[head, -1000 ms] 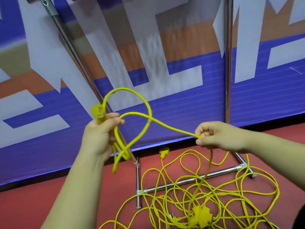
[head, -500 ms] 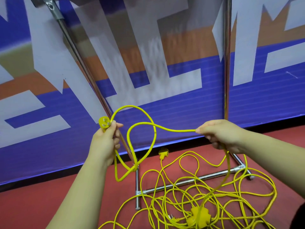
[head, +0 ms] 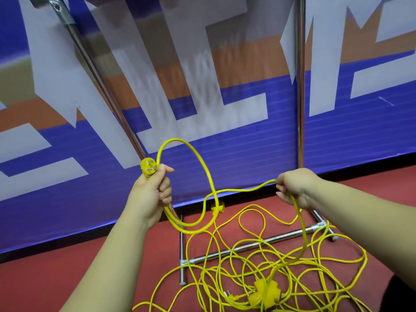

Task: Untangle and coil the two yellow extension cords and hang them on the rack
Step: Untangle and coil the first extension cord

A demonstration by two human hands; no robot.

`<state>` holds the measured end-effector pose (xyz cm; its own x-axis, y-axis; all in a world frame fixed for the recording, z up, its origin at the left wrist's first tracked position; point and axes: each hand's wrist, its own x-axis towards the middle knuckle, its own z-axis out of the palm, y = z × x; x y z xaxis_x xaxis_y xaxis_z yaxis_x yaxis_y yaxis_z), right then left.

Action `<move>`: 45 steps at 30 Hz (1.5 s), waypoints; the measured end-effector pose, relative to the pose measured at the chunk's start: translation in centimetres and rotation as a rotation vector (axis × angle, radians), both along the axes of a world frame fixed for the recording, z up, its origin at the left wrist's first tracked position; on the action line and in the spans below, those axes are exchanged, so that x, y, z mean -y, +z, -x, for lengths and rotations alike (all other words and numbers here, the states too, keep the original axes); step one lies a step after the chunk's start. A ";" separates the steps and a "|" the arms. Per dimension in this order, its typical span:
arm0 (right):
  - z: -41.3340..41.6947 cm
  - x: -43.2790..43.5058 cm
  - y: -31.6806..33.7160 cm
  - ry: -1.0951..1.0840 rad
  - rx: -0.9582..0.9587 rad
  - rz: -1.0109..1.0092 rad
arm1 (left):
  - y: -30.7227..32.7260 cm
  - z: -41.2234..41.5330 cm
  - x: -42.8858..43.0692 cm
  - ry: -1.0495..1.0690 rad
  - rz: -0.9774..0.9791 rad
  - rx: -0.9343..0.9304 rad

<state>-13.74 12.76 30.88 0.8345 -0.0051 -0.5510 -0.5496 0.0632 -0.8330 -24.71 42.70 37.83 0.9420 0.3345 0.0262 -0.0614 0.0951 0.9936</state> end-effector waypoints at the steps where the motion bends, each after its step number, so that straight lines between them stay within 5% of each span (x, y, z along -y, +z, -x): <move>1: 0.0 -0.1 0.0 0.012 -0.001 0.022 | 0.0 0.1 0.5 -0.036 -0.015 -0.014; 5: 0.0 -0.3 0.7 0.021 0.049 0.048 | -0.1 0.7 2.2 -0.204 -0.090 -0.118; 14: -0.2 -0.8 3.5 0.079 0.168 -0.262 | -1.2 0.8 4.0 -0.449 -0.139 -0.311; 22: 1.4 -1.1 6.2 0.195 0.356 -0.386 | -2.0 0.0 5.7 -0.325 -0.060 -0.395; 29: 2.9 -0.7 7.9 0.425 0.446 -0.469 | -1.8 -1.0 6.2 -0.144 0.307 -0.415; 35: 4.1 -1.3 7.3 0.602 0.589 -0.229 | -1.3 -1.6 6.5 -0.035 0.525 -0.309; 41: 6.0 -2.4 6.2 0.959 0.940 0.292 | -0.6 -1.6 6.6 -0.035 0.518 -0.276; 45: 7.5 -3.2 5.5 1.048 1.053 0.450 | -0.1 -1.4 6.6 -0.030 0.476 -0.268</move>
<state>-21.25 15.95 36.36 0.5660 0.8101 0.1531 0.6393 -0.3141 -0.7019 -23.33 36.11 37.75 0.9041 0.2241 -0.3639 0.1976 0.5359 0.8208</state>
